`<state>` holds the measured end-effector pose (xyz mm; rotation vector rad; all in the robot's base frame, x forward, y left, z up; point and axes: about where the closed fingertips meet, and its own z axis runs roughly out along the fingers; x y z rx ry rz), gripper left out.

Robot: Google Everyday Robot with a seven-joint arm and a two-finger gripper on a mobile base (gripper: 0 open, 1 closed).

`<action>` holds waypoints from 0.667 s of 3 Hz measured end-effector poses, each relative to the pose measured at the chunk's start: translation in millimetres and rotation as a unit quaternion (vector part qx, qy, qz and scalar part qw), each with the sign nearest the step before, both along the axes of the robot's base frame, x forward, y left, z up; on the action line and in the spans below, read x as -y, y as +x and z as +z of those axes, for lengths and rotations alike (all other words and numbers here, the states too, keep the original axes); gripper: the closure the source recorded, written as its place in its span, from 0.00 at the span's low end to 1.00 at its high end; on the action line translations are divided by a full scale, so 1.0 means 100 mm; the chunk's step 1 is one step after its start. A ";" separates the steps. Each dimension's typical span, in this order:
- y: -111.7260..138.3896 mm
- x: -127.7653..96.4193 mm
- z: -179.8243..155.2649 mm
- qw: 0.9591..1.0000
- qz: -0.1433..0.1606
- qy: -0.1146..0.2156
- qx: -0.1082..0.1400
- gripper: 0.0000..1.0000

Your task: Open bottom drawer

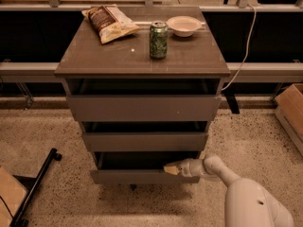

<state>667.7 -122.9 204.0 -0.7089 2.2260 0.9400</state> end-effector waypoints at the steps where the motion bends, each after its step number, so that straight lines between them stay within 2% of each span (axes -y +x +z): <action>1: -0.05 0.01 0.00 1.000 -0.002 0.000 -0.006 1.00; 2: -0.05 0.01 0.01 1.000 -0.002 0.000 -0.006 1.00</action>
Offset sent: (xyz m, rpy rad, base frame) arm -0.1108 -0.0280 -0.0022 -0.0283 0.2863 -0.1141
